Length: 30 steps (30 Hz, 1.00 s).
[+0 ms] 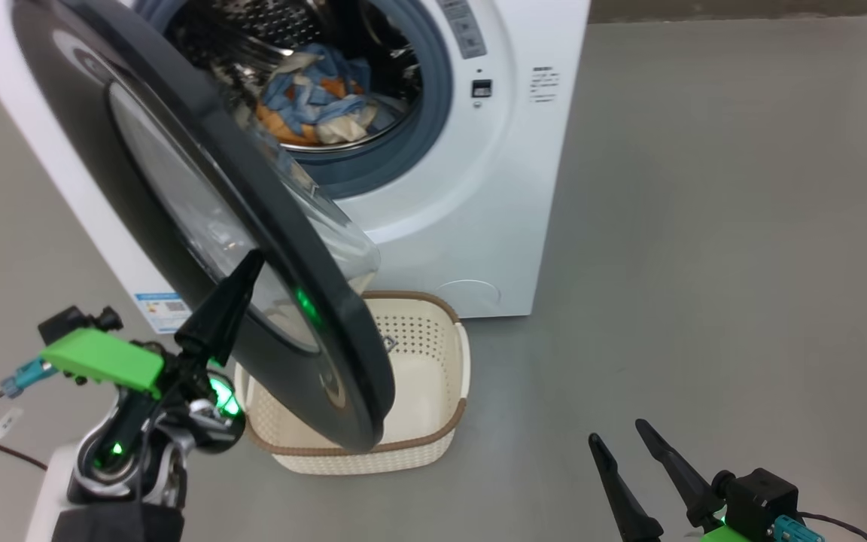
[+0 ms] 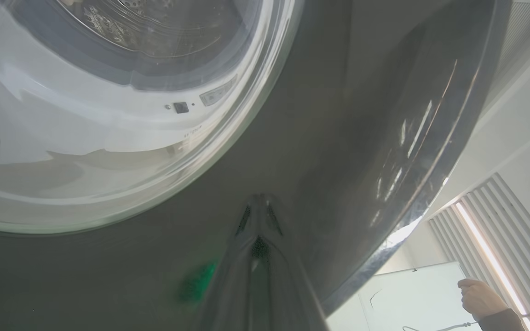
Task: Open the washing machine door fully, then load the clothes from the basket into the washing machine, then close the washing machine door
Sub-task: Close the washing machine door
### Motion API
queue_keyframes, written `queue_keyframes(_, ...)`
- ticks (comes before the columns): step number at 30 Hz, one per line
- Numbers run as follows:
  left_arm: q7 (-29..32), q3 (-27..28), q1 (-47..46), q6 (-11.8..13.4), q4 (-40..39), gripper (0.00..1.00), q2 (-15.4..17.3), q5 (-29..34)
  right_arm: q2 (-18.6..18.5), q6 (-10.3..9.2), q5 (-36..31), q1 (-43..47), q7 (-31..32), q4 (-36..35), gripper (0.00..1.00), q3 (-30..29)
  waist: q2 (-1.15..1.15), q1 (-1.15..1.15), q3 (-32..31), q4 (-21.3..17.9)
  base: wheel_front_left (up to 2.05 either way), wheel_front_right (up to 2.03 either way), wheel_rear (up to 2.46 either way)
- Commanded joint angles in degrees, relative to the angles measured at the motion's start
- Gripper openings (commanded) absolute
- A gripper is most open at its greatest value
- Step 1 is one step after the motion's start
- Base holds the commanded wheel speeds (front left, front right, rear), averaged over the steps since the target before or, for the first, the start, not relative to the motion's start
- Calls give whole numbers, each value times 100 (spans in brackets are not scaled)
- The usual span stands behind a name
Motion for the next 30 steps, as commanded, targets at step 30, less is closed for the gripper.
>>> queue_keyframes(30,-1656,-352,-1638,-66,1815,0,59,508,-60,10,117,-289,-44,15,100,366,0,0,-70,-658,0,0,0)
